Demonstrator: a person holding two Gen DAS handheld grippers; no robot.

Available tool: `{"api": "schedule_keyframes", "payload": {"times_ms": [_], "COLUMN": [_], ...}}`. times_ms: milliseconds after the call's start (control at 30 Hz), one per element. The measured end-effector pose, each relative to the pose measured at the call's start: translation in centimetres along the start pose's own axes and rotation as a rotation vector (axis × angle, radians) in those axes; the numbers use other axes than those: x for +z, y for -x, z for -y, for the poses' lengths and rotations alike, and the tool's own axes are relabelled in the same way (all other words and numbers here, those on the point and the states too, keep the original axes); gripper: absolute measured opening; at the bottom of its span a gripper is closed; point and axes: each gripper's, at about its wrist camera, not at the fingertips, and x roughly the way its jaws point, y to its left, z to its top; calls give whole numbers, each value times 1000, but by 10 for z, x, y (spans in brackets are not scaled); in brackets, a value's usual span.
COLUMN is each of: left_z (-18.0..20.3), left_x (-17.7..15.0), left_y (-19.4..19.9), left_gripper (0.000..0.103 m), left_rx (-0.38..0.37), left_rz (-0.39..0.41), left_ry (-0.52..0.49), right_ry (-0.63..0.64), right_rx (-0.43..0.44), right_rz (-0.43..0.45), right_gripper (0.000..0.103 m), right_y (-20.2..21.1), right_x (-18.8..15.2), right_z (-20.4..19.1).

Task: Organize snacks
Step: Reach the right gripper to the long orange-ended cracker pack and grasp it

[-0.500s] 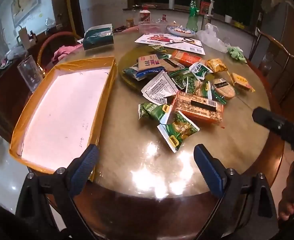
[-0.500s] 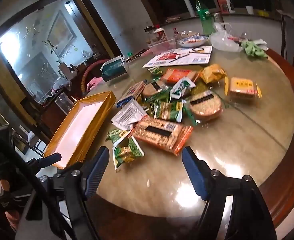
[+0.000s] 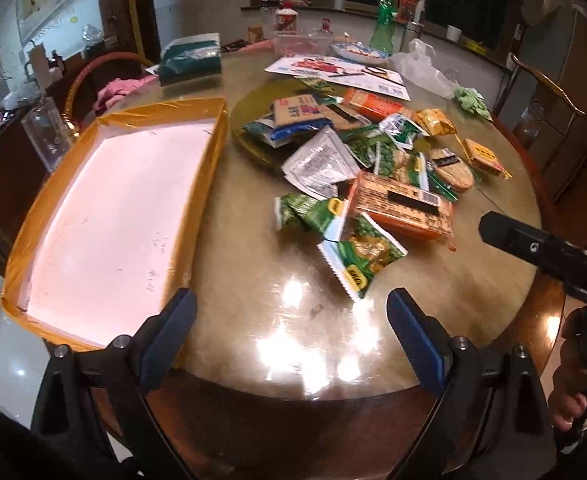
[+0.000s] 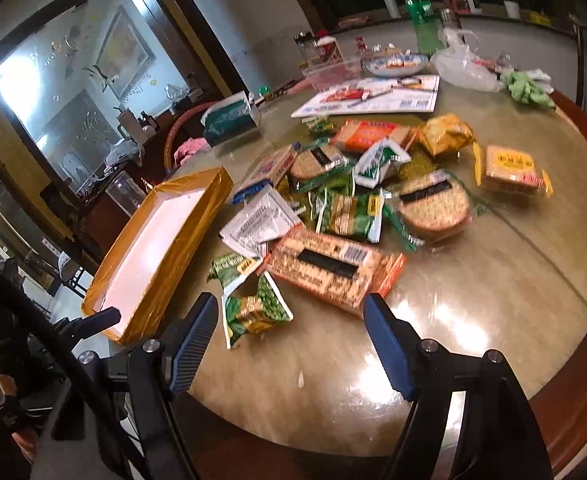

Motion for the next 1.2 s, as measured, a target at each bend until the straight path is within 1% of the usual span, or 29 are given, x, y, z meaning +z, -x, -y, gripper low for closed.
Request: {"api": "schedule_keyframes", "payload": {"times_ms": [100, 167, 200, 233, 300, 333, 400, 433, 500, 567, 633, 667, 733, 800, 900, 967, 1033, 1067, 1167, 1200], "left_z": [7, 13, 16, 21, 26, 26, 24, 22, 17, 14, 12, 10, 7, 6, 3, 1, -1, -2, -5, -6], "left_x": [-1, -1, 0, 1, 4, 6, 8, 9, 8, 5, 3, 2, 0, -1, 0, -1, -2, -2, -1, 0], "left_y": [-4, -11, -15, -20, -24, -22, -19, -20, -18, -17, -16, -14, -11, -11, -9, -7, -6, -7, -8, -9], "left_gripper": [96, 96, 96, 96, 96, 96, 96, 96, 96, 96, 96, 96, 96, 96, 96, 96, 96, 96, 96, 96], "left_rx": [-38, -33, -31, -37, -57, -65, -42, -21, -16, -2, 13, 17, 1, -2, -13, -22, -28, -30, -36, -33], "left_rz": [16, 18, -6, -52, -110, -119, -87, -63, -42, -57, -53, -56, -55, -50, -51, -49, -48, -53, -49, -54], "left_ry": [-15, -33, -41, -50, -56, -47, -47, -48, -32, -23, -23, -19, -10, -8, 4, 3, 1, -1, -5, -7], "right_ry": [-5, -15, -21, -31, -45, -60, -86, -79, -79, -65, -54, -40, -14, 12, 57, 95, 84, 67, 51, 55], "right_rx": [-10, -1, 2, -3, -12, -10, -3, -10, 5, 11, -15, -2, 10, 20, 32, 9, -9, -17, 1, -8], "right_rz": [10, 30, 27, 18, 14, 6, -14, -25, -47, -86, -137, -149, -132, -134, -171, -200, -211, -219, -217, -215], "right_gripper": [75, 76, 76, 76, 76, 77, 77, 77, 77, 77, 77, 77, 77, 77, 77, 77, 77, 77, 77, 77], "right_y": [1, 1, 0, -1, -1, -2, -5, -6, -11, -18, -25, -30, -40, -50, -69, -85, -99, -100, -81, -73], "right_x": [-1, -3, -4, -5, -5, -5, -4, -2, 2, 5, 9, 14, 24, 35, 47, 52, 52, 50, 34, 24], "right_z": [2, 6, 8, 12, 18, 22, 30, 32, 37, 42, 47, 47, 46, 42, 33, 29, 31, 34, 36, 35]}}
